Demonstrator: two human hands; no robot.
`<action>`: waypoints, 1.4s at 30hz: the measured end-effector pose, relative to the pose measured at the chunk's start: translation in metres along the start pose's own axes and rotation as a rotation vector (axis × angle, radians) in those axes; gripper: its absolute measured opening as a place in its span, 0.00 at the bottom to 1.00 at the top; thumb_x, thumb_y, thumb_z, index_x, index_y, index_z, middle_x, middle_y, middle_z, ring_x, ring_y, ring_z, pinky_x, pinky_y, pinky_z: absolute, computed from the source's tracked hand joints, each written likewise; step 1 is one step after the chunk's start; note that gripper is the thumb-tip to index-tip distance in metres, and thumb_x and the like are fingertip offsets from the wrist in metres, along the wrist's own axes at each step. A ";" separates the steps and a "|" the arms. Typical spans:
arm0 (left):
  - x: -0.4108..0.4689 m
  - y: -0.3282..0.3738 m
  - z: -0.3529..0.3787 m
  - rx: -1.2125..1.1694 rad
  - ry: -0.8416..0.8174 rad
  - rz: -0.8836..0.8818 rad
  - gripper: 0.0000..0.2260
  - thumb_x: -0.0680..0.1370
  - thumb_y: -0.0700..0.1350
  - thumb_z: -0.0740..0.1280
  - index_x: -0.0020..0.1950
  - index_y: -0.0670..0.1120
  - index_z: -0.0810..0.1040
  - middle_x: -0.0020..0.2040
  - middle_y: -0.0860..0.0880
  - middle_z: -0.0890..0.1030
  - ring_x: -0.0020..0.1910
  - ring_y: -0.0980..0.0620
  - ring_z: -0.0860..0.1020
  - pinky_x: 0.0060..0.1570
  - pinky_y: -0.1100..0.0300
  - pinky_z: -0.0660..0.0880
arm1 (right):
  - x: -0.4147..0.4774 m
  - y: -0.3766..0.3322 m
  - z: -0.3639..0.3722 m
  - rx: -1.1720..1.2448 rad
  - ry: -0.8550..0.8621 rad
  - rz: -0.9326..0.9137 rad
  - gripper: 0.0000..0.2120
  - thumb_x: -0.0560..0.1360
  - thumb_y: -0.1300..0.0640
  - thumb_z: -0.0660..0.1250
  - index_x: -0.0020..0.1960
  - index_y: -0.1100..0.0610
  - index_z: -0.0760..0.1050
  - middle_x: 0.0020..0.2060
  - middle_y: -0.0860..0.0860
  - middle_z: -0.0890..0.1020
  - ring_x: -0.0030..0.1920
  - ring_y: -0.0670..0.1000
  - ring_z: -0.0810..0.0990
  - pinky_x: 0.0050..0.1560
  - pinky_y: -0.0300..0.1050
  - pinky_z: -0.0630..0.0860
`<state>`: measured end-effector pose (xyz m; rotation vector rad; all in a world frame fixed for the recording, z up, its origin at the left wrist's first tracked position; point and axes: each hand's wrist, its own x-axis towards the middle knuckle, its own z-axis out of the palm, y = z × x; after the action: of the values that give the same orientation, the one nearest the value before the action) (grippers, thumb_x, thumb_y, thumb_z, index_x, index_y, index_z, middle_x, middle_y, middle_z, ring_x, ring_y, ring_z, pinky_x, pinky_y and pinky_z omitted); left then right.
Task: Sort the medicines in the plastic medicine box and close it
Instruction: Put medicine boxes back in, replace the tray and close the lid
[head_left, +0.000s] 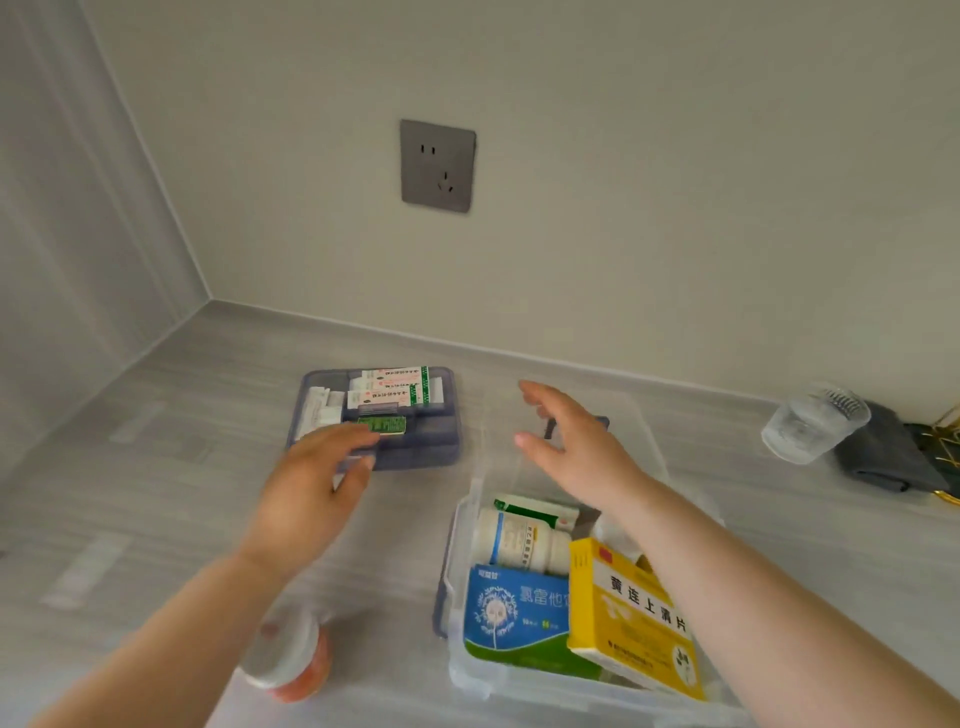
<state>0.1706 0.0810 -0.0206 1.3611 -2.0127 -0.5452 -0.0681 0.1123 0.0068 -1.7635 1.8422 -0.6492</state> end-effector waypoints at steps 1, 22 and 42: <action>0.013 -0.016 -0.004 -0.024 0.004 -0.108 0.09 0.75 0.34 0.65 0.54 0.36 0.78 0.57 0.36 0.79 0.57 0.39 0.75 0.56 0.56 0.68 | 0.017 -0.006 0.003 0.036 0.004 0.053 0.23 0.76 0.54 0.60 0.69 0.50 0.60 0.68 0.50 0.68 0.66 0.50 0.68 0.60 0.39 0.62; 0.114 -0.122 -0.012 -0.607 -0.156 -0.850 0.09 0.79 0.35 0.57 0.55 0.38 0.75 0.36 0.43 0.76 0.32 0.48 0.74 0.28 0.58 0.75 | 0.157 -0.020 0.062 0.440 -0.273 0.739 0.13 0.74 0.67 0.52 0.38 0.58 0.71 0.34 0.54 0.73 0.32 0.52 0.71 0.36 0.45 0.74; 0.014 0.087 -0.033 -0.685 -0.198 -0.354 0.12 0.76 0.35 0.61 0.36 0.44 0.79 0.24 0.49 0.79 0.17 0.60 0.74 0.18 0.69 0.74 | -0.096 0.003 -0.107 0.676 0.003 0.376 0.17 0.74 0.69 0.57 0.59 0.54 0.67 0.37 0.54 0.77 0.35 0.49 0.75 0.27 0.34 0.76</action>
<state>0.1326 0.1016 0.0630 1.2454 -1.4922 -1.4236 -0.1371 0.2084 0.0892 -0.9544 1.6226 -0.9689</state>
